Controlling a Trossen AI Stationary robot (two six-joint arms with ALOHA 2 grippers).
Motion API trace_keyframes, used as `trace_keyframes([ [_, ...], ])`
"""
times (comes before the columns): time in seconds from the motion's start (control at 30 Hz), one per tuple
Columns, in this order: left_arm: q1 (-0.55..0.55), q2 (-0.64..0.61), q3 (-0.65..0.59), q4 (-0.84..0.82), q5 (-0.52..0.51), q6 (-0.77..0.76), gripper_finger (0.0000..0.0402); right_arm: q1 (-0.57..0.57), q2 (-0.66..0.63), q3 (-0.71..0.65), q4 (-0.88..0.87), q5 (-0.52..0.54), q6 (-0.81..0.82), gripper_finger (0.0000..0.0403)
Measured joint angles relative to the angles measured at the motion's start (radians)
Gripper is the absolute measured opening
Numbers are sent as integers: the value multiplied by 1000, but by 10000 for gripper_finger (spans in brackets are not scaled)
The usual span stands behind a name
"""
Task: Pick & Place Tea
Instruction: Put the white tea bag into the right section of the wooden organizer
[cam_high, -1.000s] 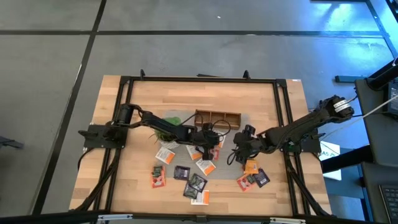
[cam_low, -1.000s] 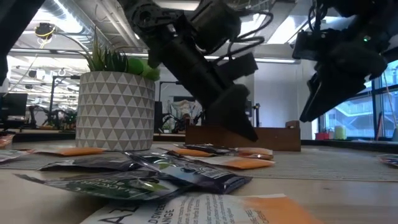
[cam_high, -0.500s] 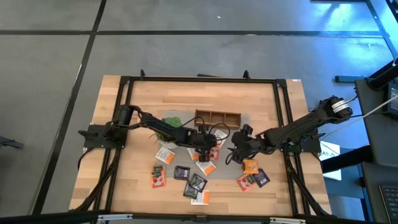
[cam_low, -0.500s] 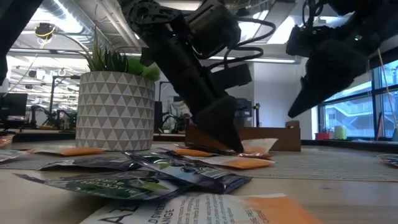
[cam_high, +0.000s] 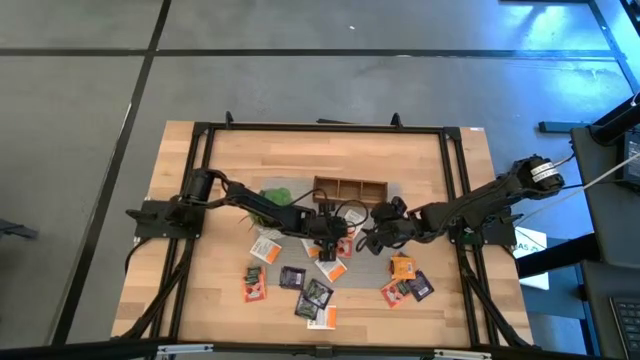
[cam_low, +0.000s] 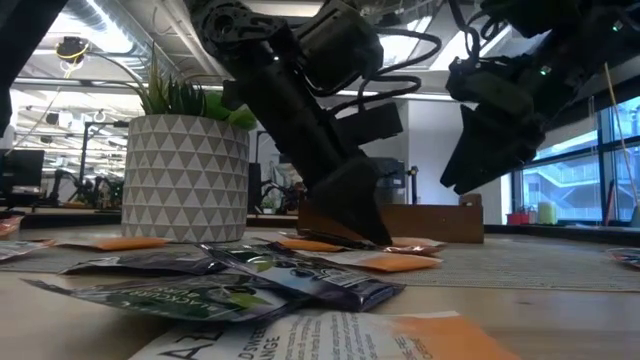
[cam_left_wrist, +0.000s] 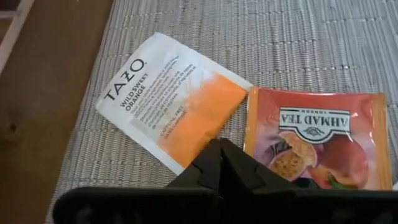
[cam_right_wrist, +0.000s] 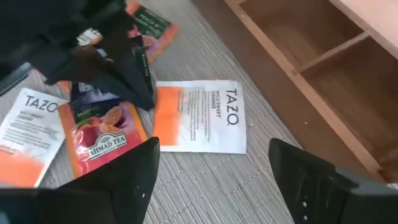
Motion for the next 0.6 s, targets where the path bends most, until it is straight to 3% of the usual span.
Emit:
trace_keyframes([
  [0.47, 13, -23, -2, 13, -43, -3, 4, 0, 0, 0, -5, 12, 7, 300],
  [0.6, 23, -21, -1, 6, -15, -11, 2, 0, 0, 0, -5, 12, 7, 300],
])
